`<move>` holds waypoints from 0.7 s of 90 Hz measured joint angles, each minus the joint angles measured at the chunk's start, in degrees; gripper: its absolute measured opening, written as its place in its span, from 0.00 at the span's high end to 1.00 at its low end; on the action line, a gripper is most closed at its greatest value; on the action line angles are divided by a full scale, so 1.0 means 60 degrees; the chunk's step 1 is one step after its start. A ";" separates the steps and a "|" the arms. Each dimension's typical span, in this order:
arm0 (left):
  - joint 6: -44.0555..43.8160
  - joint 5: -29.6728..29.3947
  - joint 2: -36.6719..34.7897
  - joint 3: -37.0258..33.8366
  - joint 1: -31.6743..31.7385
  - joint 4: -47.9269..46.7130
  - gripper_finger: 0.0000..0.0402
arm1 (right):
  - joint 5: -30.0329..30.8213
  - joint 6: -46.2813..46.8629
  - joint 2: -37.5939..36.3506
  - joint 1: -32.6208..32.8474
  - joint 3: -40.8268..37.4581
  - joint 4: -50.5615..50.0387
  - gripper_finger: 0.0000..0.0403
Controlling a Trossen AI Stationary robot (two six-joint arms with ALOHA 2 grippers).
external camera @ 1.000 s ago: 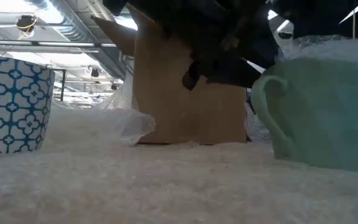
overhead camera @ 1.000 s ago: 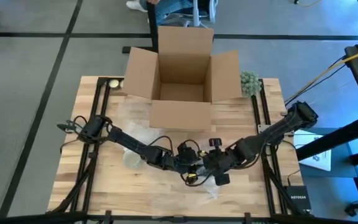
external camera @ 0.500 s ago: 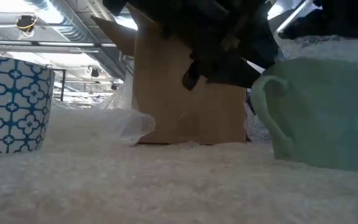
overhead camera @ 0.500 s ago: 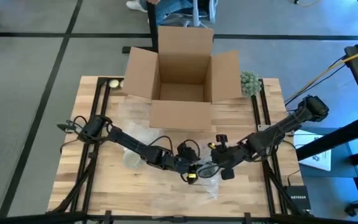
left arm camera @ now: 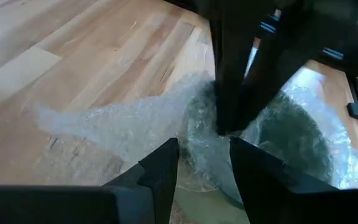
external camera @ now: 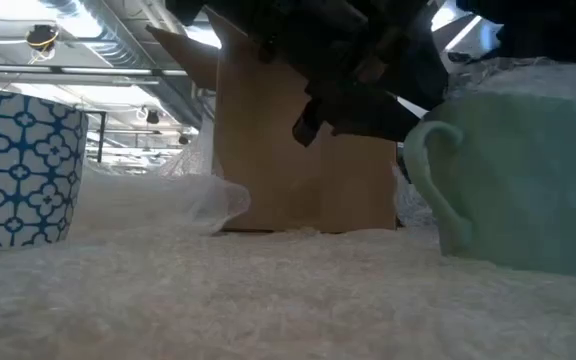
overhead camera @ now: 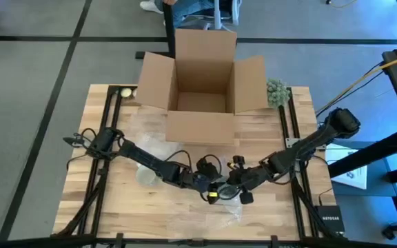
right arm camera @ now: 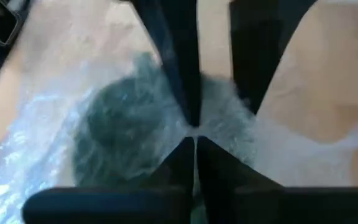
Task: Wrap mug
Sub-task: Wrap the green mug with the bubble wrap
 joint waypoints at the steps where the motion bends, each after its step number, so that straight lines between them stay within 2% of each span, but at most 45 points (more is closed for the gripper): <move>1: 0.0012 -0.0002 0.0000 0.0015 0.0000 -0.0019 0.67 | 0.0002 0.0000 0.0007 0.0000 0.0005 0.0002 0.99; 19: 0.0240 0.0296 0.0021 0.0498 -0.0006 -0.0474 0.67 | -0.0032 -0.0071 0.0047 0.0000 -0.0007 0.0230 1.00; 34: 0.0178 0.0407 -0.0190 0.1123 -0.0080 -0.2047 0.67 | -0.0025 -0.0201 0.0047 0.0000 -0.0007 0.0175 1.00; 47: 0.0104 0.0179 -0.0515 0.1256 -0.0209 -0.2677 0.67 | -0.0035 -0.0587 0.0066 0.0000 0.0113 0.0002 1.00; 63: 0.0226 -0.0612 -0.0718 0.1274 -0.0259 -0.2719 0.67 | -0.0127 -0.1410 0.0088 -0.0003 0.0289 -0.0152 1.00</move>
